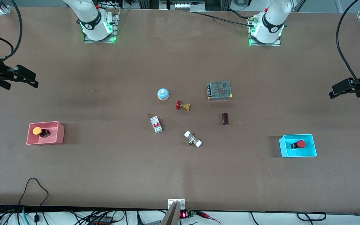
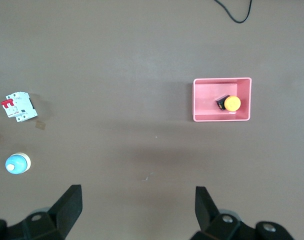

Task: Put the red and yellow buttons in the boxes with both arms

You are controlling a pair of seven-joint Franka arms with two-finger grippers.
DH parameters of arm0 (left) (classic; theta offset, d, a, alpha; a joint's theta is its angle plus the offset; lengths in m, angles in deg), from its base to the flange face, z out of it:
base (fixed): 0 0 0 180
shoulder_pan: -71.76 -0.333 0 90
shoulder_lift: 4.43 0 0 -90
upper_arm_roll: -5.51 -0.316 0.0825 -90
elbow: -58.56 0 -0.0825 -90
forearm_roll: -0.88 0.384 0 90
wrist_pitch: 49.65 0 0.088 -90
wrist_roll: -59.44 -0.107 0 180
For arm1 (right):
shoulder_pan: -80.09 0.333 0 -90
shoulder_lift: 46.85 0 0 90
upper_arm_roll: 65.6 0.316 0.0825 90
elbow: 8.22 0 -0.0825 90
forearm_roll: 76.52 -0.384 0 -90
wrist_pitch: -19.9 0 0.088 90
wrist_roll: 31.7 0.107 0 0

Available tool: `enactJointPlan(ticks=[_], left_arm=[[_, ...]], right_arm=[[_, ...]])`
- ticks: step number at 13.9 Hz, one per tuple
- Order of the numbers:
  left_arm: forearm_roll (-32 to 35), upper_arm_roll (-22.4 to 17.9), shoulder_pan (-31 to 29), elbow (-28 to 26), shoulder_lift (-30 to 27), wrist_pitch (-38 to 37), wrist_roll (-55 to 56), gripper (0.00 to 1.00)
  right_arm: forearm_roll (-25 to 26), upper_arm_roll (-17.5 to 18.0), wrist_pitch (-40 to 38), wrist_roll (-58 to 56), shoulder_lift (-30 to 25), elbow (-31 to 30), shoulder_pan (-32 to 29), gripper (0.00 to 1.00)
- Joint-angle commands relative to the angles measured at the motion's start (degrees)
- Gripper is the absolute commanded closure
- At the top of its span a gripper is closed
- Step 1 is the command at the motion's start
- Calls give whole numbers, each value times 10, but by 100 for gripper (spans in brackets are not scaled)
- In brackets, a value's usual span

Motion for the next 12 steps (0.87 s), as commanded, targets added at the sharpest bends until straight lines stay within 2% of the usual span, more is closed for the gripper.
enactJointPlan(ticks=[1, 5, 8, 12], left_arm=[[14, 12, -4, -12, -17, -13, -8, 0], [14, 13, -6, -21, -24, -14, -6, 0], [14, 13, -6, -21, -25, -14, -6, 0], [15, 13, -5, -21, -24, -18, -5, 0]], right_arm=[[14, 1, -10, 40, 8, 18, 21, 0], [23, -5, -17, 25, 4, 15, 23, 0], [23, -5, -27, 10, -32, -30, 22, 0], [23, -3, -29, 20, -33, -29, 21, 0]])
